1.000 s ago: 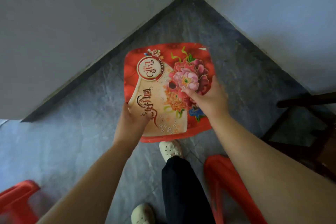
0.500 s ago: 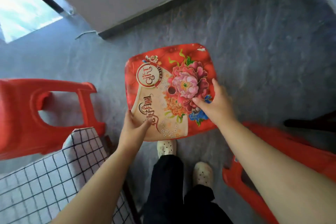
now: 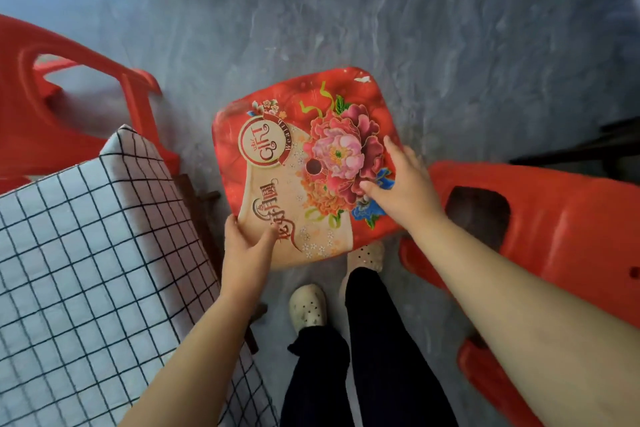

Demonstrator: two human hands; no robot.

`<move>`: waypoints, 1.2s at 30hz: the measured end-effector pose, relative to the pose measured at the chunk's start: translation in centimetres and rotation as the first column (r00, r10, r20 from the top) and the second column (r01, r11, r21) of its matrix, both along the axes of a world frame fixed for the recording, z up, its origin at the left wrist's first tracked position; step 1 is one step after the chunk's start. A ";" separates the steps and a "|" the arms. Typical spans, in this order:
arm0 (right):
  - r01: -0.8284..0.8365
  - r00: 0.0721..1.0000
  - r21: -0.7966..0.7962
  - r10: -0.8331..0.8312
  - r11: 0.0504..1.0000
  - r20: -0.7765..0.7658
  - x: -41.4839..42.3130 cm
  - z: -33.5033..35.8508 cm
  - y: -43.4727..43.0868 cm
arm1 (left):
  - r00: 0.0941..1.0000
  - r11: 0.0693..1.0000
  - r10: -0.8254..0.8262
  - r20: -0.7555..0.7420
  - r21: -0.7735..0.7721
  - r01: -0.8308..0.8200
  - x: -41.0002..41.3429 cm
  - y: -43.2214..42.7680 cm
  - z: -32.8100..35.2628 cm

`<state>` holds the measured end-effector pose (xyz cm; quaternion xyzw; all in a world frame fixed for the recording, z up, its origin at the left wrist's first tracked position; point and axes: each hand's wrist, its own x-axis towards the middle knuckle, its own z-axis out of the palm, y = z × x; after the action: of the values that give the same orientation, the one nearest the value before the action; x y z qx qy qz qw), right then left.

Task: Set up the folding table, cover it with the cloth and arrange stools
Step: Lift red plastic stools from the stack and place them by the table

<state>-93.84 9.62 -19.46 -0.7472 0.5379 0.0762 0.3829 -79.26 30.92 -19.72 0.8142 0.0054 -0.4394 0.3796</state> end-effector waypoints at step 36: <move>0.530 0.816 -0.365 -0.578 0.765 -0.027 -42.7 3.6 -3.1 | 0.469 0.555 -0.743 0.478 0.048 0.830 -33.0 -18.6 4.7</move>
<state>-136.59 6.48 -15.91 -0.6020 0.7645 -0.0833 0.2151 -112.26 12.29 -15.05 0.7601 -0.5002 -0.3636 0.1996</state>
